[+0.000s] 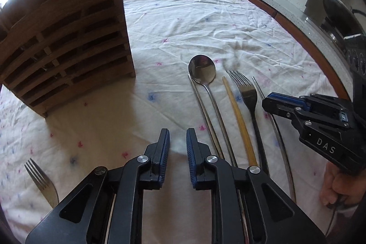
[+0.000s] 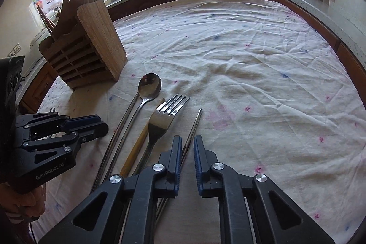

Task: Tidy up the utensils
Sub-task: 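Close the left tool on a steel chopstick while the right tool closes on a thin steel rod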

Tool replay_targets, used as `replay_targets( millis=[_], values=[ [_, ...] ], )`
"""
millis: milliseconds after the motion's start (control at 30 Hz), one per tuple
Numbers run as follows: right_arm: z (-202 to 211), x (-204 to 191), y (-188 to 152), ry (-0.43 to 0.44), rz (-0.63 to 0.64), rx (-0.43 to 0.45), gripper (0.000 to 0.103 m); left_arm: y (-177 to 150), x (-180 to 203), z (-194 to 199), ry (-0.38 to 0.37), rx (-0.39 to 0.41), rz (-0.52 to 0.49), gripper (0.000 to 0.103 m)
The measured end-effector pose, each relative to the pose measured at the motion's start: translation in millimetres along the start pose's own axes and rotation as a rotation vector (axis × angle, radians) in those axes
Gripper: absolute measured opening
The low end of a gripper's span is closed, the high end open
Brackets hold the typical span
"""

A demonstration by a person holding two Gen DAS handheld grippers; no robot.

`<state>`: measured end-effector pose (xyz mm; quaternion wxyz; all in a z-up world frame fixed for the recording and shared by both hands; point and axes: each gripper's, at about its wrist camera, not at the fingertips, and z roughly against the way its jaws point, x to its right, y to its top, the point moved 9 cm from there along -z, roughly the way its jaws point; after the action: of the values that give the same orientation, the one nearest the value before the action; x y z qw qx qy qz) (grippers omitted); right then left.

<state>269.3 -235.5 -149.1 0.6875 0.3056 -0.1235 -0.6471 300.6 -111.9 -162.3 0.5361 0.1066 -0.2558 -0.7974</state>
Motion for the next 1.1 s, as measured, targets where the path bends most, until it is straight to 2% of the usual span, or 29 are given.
replay_targets(
  millis=[133,233,300,400,500,633,800,1100],
  values=[
    [0.0,-1.1,1.8,0.012,-0.009,0.006,0.016,9.1,-1.3,1.0,-0.055,0.012,0.06,0.014],
    [-5.4,-0.9,6.7,-0.002,-0.002,0.007,0.013,22.0,7.2,-3.7,-0.07,0.014,0.055,0.015],
    [-7.6,1.4,9.6,-0.008,0.001,0.004,0.008,29.3,12.1,-10.9,-0.069,0.005,0.042,0.015],
    [-8.8,5.8,10.8,0.004,-0.005,0.001,0.008,36.6,15.9,-27.5,-0.061,-0.023,0.031,0.015],
    [-9.0,6.7,10.5,0.007,0.001,-0.002,0.008,41.4,17.0,-31.5,-0.033,-0.017,0.003,0.012],
    [-7.9,7.0,9.6,0.019,0.002,-0.007,0.008,27.4,13.9,-23.2,-0.027,-0.031,-0.033,0.009],
    [-10.2,7.2,13.1,0.036,-0.006,-0.002,0.012,24.3,2.9,-19.8,-0.017,-0.062,0.013,0.01],
    [-16.8,-2.3,17.7,-0.038,0.072,0.007,0.013,33.5,12.7,-27.1,0.062,-0.016,-0.057,0.009]
  ],
)
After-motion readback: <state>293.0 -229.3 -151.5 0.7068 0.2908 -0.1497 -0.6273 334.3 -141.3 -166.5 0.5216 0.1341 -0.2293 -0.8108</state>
